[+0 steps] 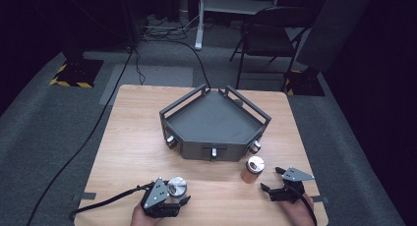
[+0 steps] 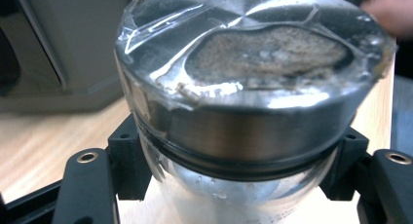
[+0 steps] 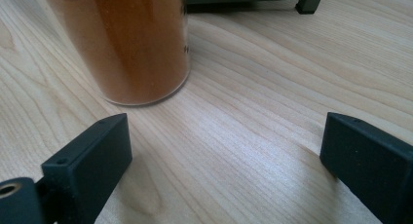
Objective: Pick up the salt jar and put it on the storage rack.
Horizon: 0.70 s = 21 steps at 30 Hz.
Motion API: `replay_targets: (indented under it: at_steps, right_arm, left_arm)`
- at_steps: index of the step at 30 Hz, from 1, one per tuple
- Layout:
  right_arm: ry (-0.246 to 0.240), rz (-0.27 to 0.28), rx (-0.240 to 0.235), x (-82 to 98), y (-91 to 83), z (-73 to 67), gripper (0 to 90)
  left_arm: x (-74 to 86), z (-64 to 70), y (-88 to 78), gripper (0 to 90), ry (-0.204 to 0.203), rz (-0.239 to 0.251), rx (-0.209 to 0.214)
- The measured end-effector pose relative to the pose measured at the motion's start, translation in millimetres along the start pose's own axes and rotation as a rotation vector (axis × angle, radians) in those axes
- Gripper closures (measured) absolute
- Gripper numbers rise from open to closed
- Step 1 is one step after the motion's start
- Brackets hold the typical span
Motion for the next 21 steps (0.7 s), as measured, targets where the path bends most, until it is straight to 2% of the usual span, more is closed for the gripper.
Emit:
replay_targets:
  at_steps: [2, 3, 4, 5, 6, 9, 10, 11, 12, 16, 17, 21]
  right_arm:
    - [-0.001, 0.0, -0.001, 0.0, 0.0, 0.0, 4.5]
    - [-0.001, 0.0, -0.001, 0.0, 0.0, 0.0, 4.5]
    - [-0.001, 0.0, -0.001, -0.1, 0.0, 0.0, 4.5]
    - [-0.001, 0.0, -0.001, -0.1, 0.0, 0.1, 4.6]
    - [-0.001, 0.0, -0.001, -0.1, 0.0, 0.0, 4.6]
    - [-0.002, 0.0, -0.002, -0.1, 0.0, 0.1, 4.6]
    - [-0.002, 0.0, -0.002, -0.1, 0.0, 0.1, 4.6]
    - [-0.002, 0.0, -0.002, -0.1, 0.0, 0.1, 4.6]
    - [-0.002, 0.0, -0.002, -0.1, 0.0, 0.1, 4.6]
    - [-0.004, 0.0, -0.003, 0.0, -0.1, 0.1, 4.7]
    - [-0.006, 0.0, -0.004, 0.0, -0.1, 0.1, 4.6]
    - [-0.01, 0.0, -0.008, 0.0, -0.1, 0.2, 4.6]
  left_arm:
    - [-11.8, 0.1, -0.6, 29.7, 0.038, -0.001, -0.029]
    - [-11.8, 0.1, -0.6, 29.7, 0.038, -0.001, -0.029]
    - [-24.7, 0.4, -2.6, 29.7, 0.073, 0.008, -0.048]
    - [-31.7, -0.5, -3.5, 29.7, 0.077, 0.017, -0.047]
    - [-31.7, -0.5, -3.5, 29.7, 0.077, 0.017, -0.047]
    - [-56.1, -5.3, -7.2, 29.7, 0.088, 0.043, -0.052]
    - [-74.6, -9.5, -10.3, 29.7, 0.1, 0.057, -0.06]
    - [-86.1, -13.1, -11.9, 29.7, 0.102, 0.065, -0.059]
    - [-86.1, -13.1, -11.9, 29.7, 0.102, 0.065, -0.059]
    - [-115.8, -25.9, -13.5, 29.7, 0.077, 0.078, -0.053]
    - [-128.1, -32.0, -13.3, 29.7, 0.061, 0.089, -0.066]
    - [-144.7, -41.4, -11.2, 29.7, 0.044, 0.107, -0.084]
Point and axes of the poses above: each handheld gripper's, and its own axes: y roughly forward along the jaws, x roughly out of its underside, z roughly to its right, the point moved 10 cm from there along y, roughly forward along the jaws, and after that the axes turned 14 degrees about -z, right-handed, at the moved point
